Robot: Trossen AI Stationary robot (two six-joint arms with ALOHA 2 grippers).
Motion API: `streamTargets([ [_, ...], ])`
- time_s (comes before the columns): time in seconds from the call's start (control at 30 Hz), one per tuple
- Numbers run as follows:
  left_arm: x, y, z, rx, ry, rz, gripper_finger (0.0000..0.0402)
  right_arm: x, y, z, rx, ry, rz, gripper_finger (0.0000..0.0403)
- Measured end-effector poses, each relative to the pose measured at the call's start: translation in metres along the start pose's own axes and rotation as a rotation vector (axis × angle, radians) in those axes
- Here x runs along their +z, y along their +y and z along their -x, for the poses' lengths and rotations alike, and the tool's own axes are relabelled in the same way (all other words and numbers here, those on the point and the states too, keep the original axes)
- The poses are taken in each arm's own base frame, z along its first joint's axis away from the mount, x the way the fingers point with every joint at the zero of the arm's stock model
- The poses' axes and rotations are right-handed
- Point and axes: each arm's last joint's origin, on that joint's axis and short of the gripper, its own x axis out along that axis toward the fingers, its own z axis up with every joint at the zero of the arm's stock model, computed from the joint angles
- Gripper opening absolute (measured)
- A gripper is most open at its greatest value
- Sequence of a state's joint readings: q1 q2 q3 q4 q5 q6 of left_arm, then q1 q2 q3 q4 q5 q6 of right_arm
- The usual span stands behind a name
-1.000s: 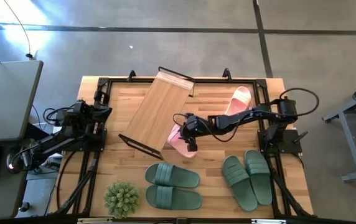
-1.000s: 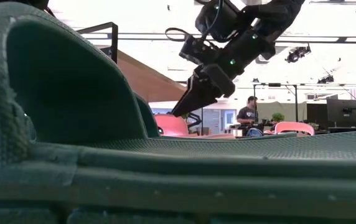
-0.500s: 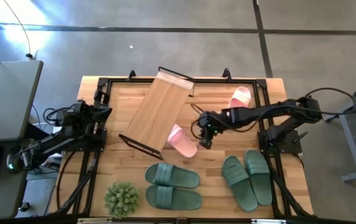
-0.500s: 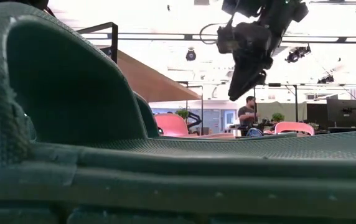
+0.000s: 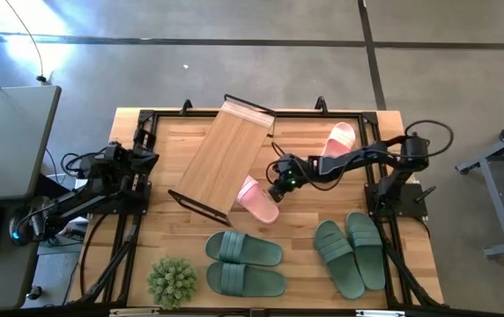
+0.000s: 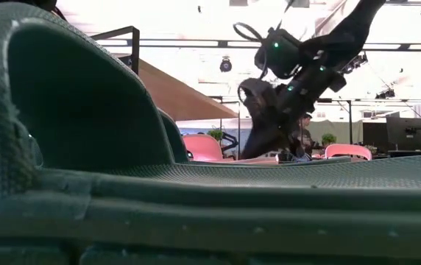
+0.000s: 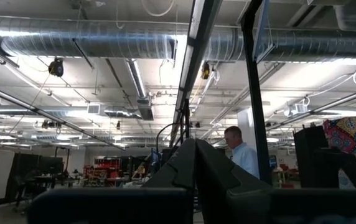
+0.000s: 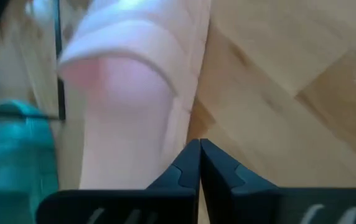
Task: Pick and place slides into the shelf
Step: Put the pink slide under the shelf
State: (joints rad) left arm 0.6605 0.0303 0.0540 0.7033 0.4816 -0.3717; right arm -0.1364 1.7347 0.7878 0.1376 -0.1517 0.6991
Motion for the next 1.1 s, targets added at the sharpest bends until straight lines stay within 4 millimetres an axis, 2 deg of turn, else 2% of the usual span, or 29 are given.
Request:
streamTargets([
  [0.2, 0.0, 0.0, 0.0, 0.001, 0.002, 0.0, 0.0001, 0.013, 0.007, -0.014, -0.014, -0.022, -0.003, 0.0],
  [0.33, 0.0, 0.0, 0.0, 0.0, 0.002, 0.001, 0.0001, 0.016, 0.007, -0.031, -0.034, 0.012, -0.016, 0.0],
  [0.5, 0.0, 0.0, 0.0, 0.001, 0.003, 0.001, 0.0001, 0.023, 0.016, -0.047, 0.0, 0.022, -0.024, 0.0],
  [0.67, 0.0, 0.0, 0.0, 0.001, 0.003, 0.001, 0.0001, 0.035, 0.031, -0.048, 0.045, -0.017, -0.002, 0.0],
  [0.83, 0.0, 0.0, 0.0, 0.001, 0.003, 0.001, 0.0001, 0.039, 0.035, -0.047, 0.066, -0.006, 0.004, 0.0],
  [1.1, 0.0, 0.0, 0.0, 0.001, 0.002, 0.001, 0.0001, 0.031, 0.04, -0.048, -0.01, -0.024, -0.017, 0.0],
])
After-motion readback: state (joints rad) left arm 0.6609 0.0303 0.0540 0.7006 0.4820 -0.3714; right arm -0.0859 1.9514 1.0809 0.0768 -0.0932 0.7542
